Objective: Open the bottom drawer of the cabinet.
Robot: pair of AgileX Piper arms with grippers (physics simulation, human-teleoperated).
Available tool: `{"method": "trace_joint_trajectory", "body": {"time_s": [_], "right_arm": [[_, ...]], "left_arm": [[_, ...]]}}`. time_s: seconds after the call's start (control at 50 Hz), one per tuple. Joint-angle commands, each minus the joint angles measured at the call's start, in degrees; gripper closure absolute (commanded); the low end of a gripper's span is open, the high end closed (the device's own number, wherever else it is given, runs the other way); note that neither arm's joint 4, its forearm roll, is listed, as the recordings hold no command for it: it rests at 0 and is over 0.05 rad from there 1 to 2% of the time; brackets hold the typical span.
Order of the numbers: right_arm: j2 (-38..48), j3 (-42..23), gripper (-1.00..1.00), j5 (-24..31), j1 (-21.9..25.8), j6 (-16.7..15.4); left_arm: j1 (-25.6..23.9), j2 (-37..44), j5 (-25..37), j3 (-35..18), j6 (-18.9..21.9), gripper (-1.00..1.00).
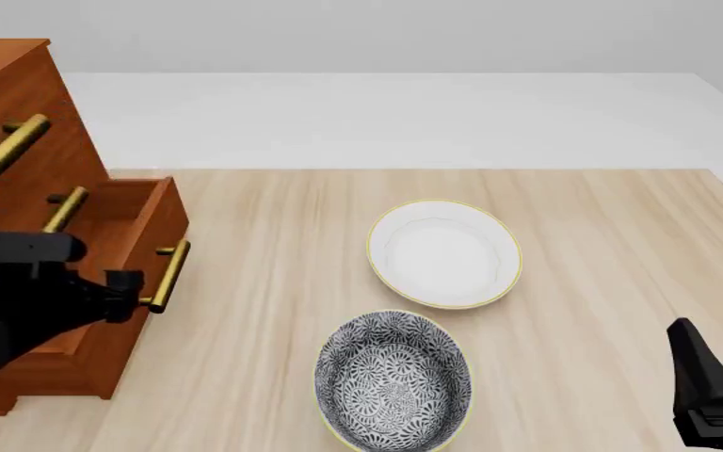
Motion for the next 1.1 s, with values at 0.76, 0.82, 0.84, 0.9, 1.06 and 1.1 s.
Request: {"method": "trace_joint_trajectory", "body": {"time_s": [0.76,0.82,0.84,0.9,1.06,1.1], "right_arm": [[-0.01,0.00,-1.00,-0.01,-0.01,-0.01],[0.01,0.00,-1.00,0.00,0.01,0.02],[-0.01,0.00,-1.00,-0.01,0.01,-0.01],[0.00,0.00,-1.00,0.00,0.00,0.01],[0.01,0.00,-1.00,0.01,-0.01,0.01],[0.00,0.00,-1.00,0.00,0.00,0.00]], "left_arm": [[-2.06,8.11,-1.87,-0.87,-3.96,-1.00],[-2.28,8.30,-2.51,-0.26,-4.05,-1.00],[-2.34,8.45,-2.56,-0.31,-4.04,-1.00],[-2.61,8.70,-2.13,-0.89,-4.19,-1.00],[-2.56,9.54,-2.54,-0.87,-4.32,-1.00],[-2.85,9.57,-2.93,-0.36,-4.58,-1.00]]}}
